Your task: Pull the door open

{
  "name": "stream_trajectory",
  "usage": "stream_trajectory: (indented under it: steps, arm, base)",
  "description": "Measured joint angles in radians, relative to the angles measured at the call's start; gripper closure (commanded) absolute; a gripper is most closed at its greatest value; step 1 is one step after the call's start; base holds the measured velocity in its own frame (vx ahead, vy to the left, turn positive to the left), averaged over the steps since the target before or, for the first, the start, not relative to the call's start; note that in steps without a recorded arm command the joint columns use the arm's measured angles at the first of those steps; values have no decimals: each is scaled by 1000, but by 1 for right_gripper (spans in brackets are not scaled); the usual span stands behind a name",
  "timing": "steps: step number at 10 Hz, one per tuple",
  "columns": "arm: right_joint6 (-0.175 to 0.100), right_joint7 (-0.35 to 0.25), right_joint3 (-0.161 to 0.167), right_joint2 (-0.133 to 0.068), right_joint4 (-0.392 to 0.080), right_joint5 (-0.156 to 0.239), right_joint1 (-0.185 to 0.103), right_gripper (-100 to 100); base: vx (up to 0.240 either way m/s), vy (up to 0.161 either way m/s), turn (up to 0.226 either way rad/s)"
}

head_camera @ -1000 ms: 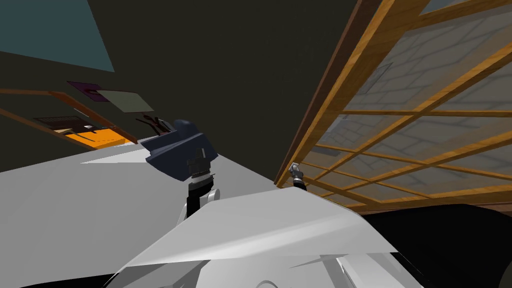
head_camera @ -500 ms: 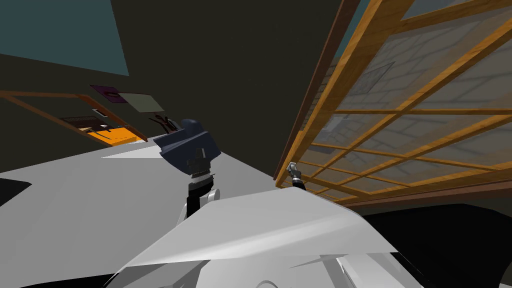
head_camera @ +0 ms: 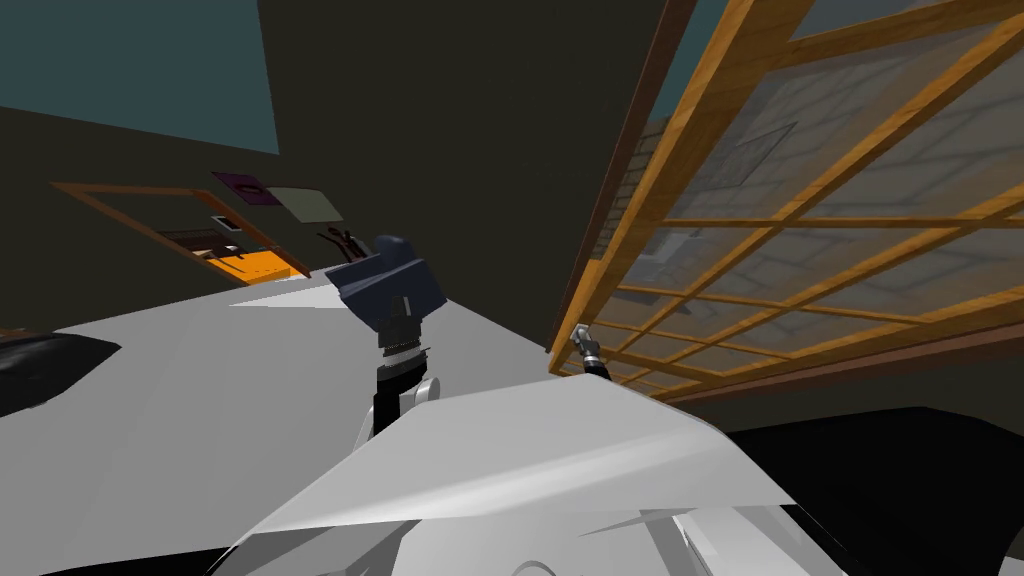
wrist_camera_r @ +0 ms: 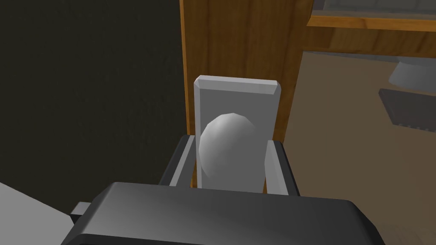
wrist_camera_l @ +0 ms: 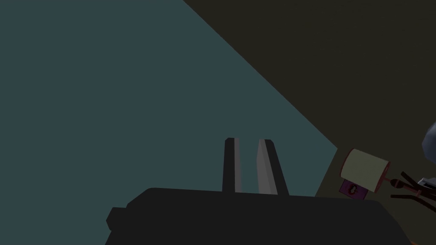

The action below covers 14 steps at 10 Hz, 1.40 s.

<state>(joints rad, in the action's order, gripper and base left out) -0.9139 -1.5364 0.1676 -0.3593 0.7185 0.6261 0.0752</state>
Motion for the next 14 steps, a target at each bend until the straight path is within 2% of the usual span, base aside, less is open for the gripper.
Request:
stream_trajectory:
  steps: [2, 4, 5, 6, 8, 9, 10, 11, 12, 14]
  arm:
    - [-9, -20, 28, -7, -5, -15, 3, 100]
    - [-12, -36, 50, -19, 16, -28, 16, 100]
    - [-10, -37, 54, -18, 14, -29, 18, 100]
    - [-15, -46, 66, -25, 16, -36, 22, 100]
    - [-29, -67, 91, -42, 32, -50, 35, 100]
    - [-42, -82, 109, -50, 25, -60, 36, 100]
    - [-44, -91, 122, -60, 42, -67, 48, 100]
    - [-53, -104, 138, -68, 39, -76, 50, 100]
    - [-53, -108, 144, -66, 36, -79, 53, 100]
    - [-78, -129, 165, -82, 32, -92, 62, 100]
  base:
    - [-217, -6, 52]
    - [-178, 1, 32]
    - [-155, -33, 62]
    - [-233, -33, 101]
    - [-233, -34, 70]
    - [-295, -34, 70]
    - [-294, -33, 68]
    - [-129, -8, 25]
    - [-198, -23, 123]
    - [-223, -48, 115]
